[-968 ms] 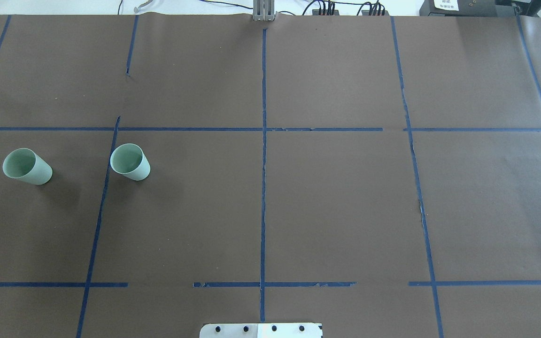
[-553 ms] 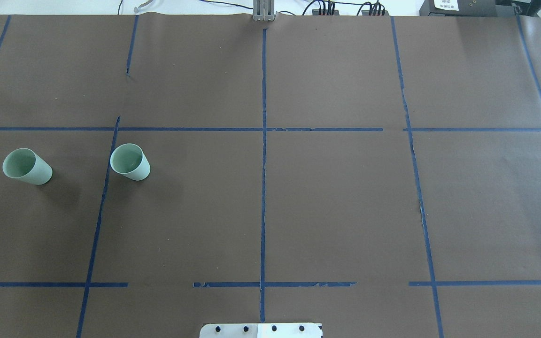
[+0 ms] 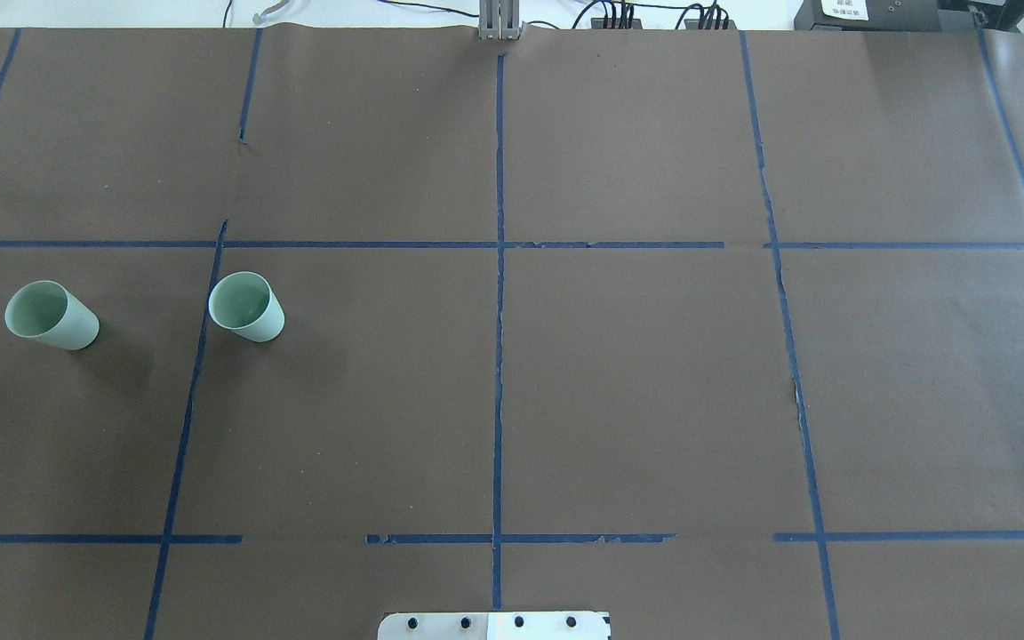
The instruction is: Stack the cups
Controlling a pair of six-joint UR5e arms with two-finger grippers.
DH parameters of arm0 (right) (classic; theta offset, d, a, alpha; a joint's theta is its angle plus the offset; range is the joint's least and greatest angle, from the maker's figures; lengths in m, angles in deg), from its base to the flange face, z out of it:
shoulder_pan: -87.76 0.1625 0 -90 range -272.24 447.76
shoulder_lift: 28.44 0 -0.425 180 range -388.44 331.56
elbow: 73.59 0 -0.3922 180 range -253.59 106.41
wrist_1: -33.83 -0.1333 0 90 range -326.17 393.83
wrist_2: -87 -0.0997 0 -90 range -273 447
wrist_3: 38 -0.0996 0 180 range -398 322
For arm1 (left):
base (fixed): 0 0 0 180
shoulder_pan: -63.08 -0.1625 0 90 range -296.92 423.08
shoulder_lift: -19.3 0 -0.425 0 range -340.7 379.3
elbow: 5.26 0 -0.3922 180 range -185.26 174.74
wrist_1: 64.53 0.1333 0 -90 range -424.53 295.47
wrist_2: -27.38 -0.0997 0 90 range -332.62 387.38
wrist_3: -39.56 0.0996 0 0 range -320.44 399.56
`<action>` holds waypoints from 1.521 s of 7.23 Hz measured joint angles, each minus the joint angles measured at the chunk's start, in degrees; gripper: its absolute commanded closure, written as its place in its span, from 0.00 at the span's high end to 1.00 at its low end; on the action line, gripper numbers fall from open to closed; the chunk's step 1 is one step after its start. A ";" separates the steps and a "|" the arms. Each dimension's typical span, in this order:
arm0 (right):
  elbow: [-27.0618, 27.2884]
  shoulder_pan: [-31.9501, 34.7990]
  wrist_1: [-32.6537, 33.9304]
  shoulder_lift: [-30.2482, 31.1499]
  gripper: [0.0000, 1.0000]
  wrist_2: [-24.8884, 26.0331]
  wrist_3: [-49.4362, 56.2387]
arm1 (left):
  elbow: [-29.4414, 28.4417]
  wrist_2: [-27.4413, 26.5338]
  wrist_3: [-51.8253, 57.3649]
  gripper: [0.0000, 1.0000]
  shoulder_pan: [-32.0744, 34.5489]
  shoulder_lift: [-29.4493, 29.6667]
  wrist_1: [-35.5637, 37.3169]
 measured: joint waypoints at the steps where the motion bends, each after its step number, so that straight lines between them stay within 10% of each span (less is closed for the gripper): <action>1: 0.00 0.00 0.00 0.01 1.00 0.00 0.00 | -0.13 0.07 -0.11 1.00 -0.06 -0.09 -0.84; 11: 0.00 0.00 0.00 0.02 1.00 -0.01 -0.01 | 2.17 -7.69 -42.55 0.96 -25.71 -0.75 -18.48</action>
